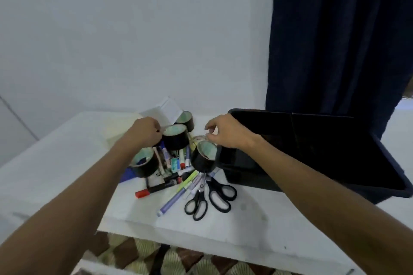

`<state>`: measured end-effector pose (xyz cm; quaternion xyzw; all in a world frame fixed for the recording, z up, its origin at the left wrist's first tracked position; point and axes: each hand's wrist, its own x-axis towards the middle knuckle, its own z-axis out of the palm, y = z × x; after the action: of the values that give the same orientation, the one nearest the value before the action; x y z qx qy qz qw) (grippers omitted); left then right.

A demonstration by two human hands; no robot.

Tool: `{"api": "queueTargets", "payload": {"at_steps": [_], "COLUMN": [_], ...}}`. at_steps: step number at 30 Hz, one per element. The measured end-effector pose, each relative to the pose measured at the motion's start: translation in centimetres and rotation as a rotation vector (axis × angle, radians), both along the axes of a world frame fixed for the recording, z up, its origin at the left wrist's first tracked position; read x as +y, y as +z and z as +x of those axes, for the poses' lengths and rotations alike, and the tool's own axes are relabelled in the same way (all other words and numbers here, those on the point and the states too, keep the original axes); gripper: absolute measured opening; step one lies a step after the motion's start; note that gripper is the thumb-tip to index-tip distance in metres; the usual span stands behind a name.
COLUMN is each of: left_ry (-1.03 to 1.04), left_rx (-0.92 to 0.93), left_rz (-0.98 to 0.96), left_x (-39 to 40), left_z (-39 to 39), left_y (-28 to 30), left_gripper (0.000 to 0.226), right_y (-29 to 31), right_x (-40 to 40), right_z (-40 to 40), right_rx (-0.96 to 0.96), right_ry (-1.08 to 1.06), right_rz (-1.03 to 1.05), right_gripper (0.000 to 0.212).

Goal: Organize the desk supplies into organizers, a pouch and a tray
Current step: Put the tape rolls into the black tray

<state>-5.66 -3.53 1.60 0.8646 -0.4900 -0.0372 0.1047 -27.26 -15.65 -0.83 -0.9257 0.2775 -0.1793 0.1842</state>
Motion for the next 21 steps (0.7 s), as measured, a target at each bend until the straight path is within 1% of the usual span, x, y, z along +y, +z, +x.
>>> {"api": "queueTargets", "payload": {"at_steps": [3, 6, 7, 9, 10, 12, 14, 17, 21], "left_ry": [-0.008, -0.049, -0.082, -0.158, -0.181, -0.194, -0.204, -0.188, -0.139], "left_rx": [-0.002, 0.020, 0.019, -0.001, -0.006, -0.039, -0.064, -0.066, -0.073], "left_rz": [0.081, 0.173, 0.200, 0.244, 0.256, 0.264, 0.254, 0.252, 0.213], "left_x": [2.3, 3.6, 3.9, 4.4, 4.6, 4.8, 5.0, 5.0, 4.6], "left_z": [2.7, 4.6, 4.8, 5.1, 5.3, 5.4, 5.3, 5.2, 5.3], "left_y": [-0.9, -2.2, -2.7, -3.9, -4.5, -5.5, -6.1, -6.6, -6.3], "left_gripper": [0.036, 0.045, 0.045, 0.036, 0.036, 0.034, 0.027, 0.017, 0.020], "right_y": [-0.8, -1.6, -1.9, -2.7, -3.3, -4.5, -5.5, -6.1, -5.1], "right_x": [1.3, 1.3, 1.2, 0.7, 0.4, -0.1, -0.5, -0.7, -0.8], "right_z": [4.8, 9.0, 10.1, 12.4, 13.4, 14.7, 15.6, 15.9, 15.1], "right_rx": [0.051, 0.141, 0.180, 0.255, 0.287, 0.347, 0.398, 0.387, 0.275], "right_ry": [0.093, 0.136, 0.137, 0.112, 0.092, 0.050, 0.030, 0.011, 0.021], "right_rz": [0.043, 0.044, 0.032, 0.007, -0.003, 0.000, 0.017, 0.006, 0.027], "right_gripper": [0.030, 0.036, 0.038, 0.043, 0.046, 0.049, 0.047, 0.036, 0.023]}}
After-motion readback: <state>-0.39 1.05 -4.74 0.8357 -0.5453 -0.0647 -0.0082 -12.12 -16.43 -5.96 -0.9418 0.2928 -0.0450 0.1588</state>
